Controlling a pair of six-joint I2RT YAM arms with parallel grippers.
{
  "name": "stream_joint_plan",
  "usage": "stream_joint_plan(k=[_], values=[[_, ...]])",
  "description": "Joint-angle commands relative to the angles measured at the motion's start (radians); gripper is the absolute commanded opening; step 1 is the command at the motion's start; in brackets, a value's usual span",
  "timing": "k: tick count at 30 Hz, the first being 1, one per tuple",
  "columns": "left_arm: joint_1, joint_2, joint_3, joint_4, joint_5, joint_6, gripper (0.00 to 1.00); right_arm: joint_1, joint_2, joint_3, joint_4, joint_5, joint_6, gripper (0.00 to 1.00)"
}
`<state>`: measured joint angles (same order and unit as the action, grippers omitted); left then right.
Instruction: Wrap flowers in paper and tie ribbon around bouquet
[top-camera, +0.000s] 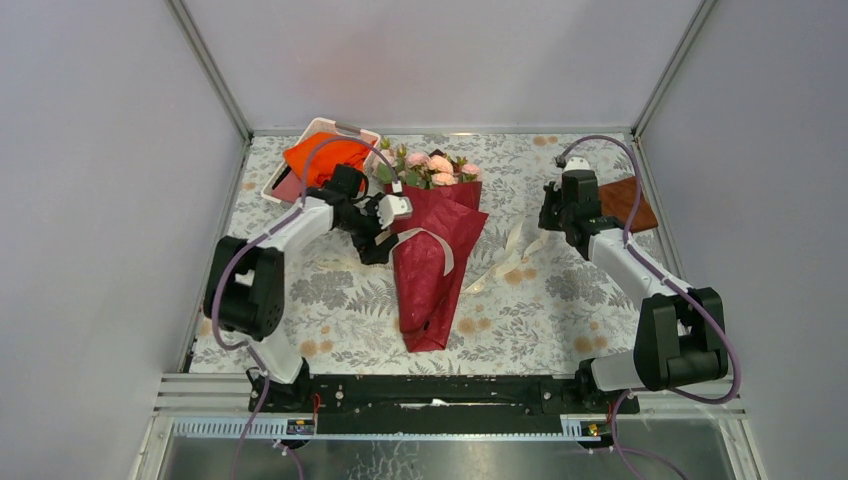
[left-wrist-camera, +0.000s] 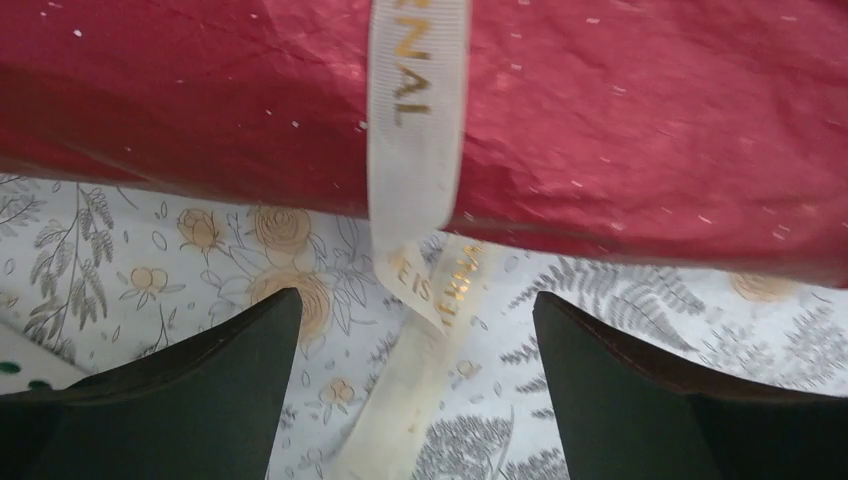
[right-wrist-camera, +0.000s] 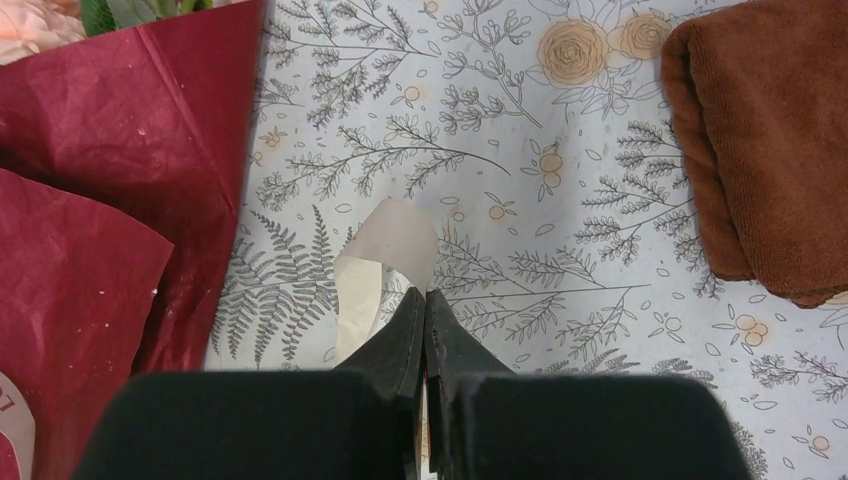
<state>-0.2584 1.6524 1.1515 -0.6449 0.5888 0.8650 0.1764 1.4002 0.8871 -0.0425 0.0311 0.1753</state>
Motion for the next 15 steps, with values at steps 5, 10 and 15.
stream_joint_plan(k=[5, 10, 15], values=[[-0.022, 0.167, 0.071, 0.105, -0.028, -0.044, 0.82, 0.005, -0.068, 0.045, -0.026, -0.013, -0.034, 0.00], [-0.022, 0.179, 0.059, 0.095, 0.021, -0.048, 0.43, 0.005, -0.119, 0.051, -0.027, -0.020, -0.036, 0.00], [-0.016, 0.157, 0.054, 0.064, 0.097, -0.057, 0.00, 0.008, -0.159, 0.062, -0.031, -0.124, -0.035, 0.00]])
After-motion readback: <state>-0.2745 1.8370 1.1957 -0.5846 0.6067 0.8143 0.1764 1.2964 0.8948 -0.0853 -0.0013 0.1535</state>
